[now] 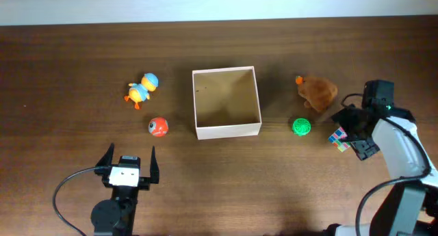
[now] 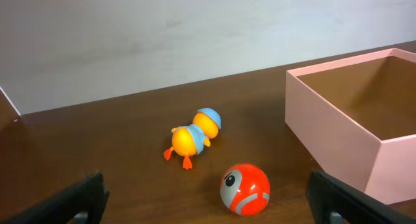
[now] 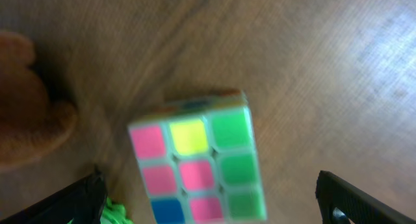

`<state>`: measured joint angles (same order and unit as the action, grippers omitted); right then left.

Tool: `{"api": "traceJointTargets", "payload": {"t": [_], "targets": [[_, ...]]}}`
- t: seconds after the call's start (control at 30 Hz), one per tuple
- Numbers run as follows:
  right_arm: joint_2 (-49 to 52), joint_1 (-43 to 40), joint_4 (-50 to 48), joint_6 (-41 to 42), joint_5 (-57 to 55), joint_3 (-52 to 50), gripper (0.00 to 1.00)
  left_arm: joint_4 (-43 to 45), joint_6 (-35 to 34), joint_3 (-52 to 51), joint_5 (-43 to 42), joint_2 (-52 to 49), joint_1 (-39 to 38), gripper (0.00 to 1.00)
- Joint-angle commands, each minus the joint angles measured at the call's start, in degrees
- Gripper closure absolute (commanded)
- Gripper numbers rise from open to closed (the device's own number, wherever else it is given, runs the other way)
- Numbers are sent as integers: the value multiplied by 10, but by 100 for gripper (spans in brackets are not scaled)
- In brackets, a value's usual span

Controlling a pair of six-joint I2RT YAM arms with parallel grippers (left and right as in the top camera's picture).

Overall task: Pack container
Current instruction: 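Lower the right gripper and grasp the Rubik's cube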

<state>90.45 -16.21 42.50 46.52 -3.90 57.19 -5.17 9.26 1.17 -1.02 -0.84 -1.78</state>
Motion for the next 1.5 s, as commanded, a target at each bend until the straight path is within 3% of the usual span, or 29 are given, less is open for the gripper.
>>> {"api": "traceJointTargets", "payload": {"t": [0.0,0.4,0.63,0.97,1.27,1.47], "targets": [[26,-4,-24,22,-16,-7,3,-1,7,-3,6,5,-2,1],[104,-4,-85,25,-21,-7,6,-1,7,-3,6,5,-2,1],[111,-4,-87,24,-22,-7,38,-1,7,-3,6,5,-2,1],[111,-4,-81,20,-22,-7,60,-1,7,-3,6,5,-2,1],[111,-3,-70,17,-16,-6,62,-1,7,-3,6,5,-2,1],[102,-3,-63,-60,25,19,68,-1,7,-3,6,5,-2,1]]}}
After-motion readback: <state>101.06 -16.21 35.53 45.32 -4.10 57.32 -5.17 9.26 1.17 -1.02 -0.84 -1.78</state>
